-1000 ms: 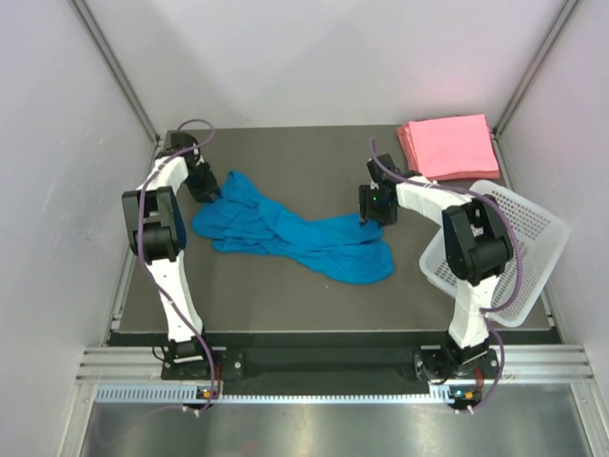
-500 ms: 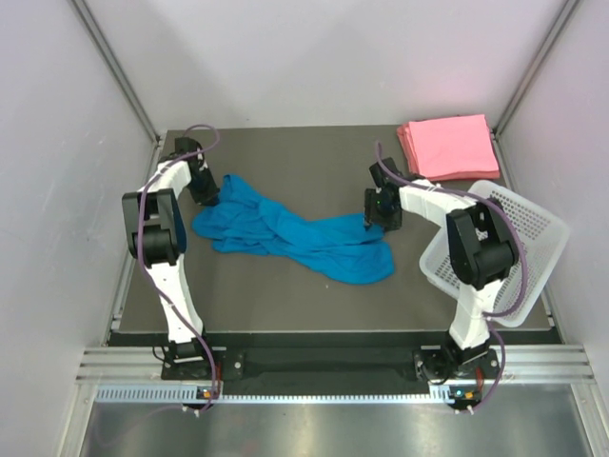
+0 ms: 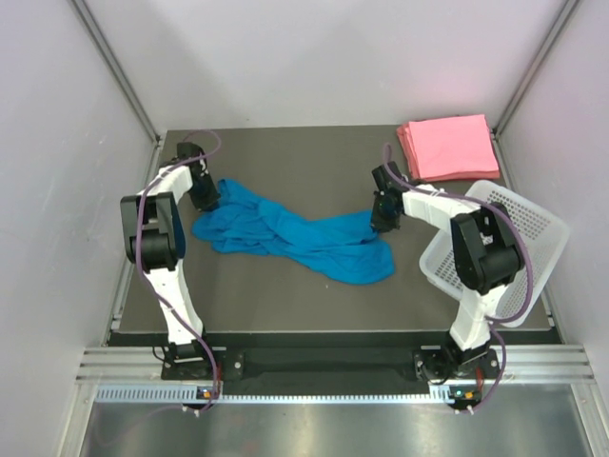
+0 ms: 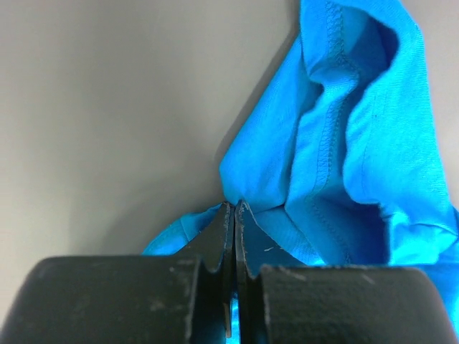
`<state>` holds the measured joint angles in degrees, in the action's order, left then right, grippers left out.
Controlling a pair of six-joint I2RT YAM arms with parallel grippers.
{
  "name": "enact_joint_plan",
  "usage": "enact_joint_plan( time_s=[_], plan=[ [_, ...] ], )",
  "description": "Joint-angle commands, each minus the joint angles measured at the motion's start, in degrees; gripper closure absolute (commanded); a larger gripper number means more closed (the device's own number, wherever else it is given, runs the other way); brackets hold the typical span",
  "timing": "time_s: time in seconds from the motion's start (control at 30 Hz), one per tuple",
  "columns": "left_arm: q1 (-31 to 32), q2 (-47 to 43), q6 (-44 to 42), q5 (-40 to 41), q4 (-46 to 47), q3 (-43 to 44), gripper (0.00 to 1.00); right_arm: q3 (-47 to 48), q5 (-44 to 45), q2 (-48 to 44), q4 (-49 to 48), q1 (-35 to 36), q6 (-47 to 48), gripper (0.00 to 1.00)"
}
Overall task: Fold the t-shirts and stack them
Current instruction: Flatten the tshirt out
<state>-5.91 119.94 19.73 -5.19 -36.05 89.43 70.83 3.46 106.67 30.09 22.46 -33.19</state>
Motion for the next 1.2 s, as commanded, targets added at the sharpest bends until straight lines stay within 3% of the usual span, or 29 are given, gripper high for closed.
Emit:
enact_joint_plan(
  time_s=[0.0,0.23,0.5,0.7,0.73,0.87,0.97,1.03,1.17],
  plan=[
    [-0.76,-2.78,1.28,7.64,-4.64,-1.45,1.0,10.86,6.44,-0.85,2.66,-1.1,2.85,1.0],
    [-4.37,-7.7,4.35,13.62,-4.99,-1.27,1.0,16.71,12.53,-6.47,5.68,-3.47,5.06,1.0],
    [-7.96,-10.69,6.9,17.23,-4.2,-5.13,1.0,17.59,12.53,-3.58,6.22,-4.17,6.47,1.0],
    [-9.73,-12.54,7.08,10.92,-1.83,-5.94,1.0,19.26,9.21,1.34,2.88,-4.79,9.63,1.0],
    [-9.73,-12.45,6.82,9.42,-1.91,-5.84,0.99,19.26,7.71,2.13,2.61,-4.79,9.9,0.96],
    [-9.56,-13.06,5.68,11.24,-3.67,-3.75,0.76,17.77,5.85,2.4,4.97,-4.88,8.41,0.82],
    [-8.68,-13.94,4.45,12.05,-4.38,-1.63,0.64,17.06,6.81,1.09,5.86,-4.88,7.18,0.66],
    [-7.37,-13.68,2.87,9.16,-3.68,-0.84,0.61,17.32,6.91,0.38,5.95,-4.88,6.74,0.57],
    [-5.08,-9.3,1.11,1.95,-4.64,4.6,0.59,19.25,3.84,0.2,5.95,-4.7,6.3,0.51]
  ],
)
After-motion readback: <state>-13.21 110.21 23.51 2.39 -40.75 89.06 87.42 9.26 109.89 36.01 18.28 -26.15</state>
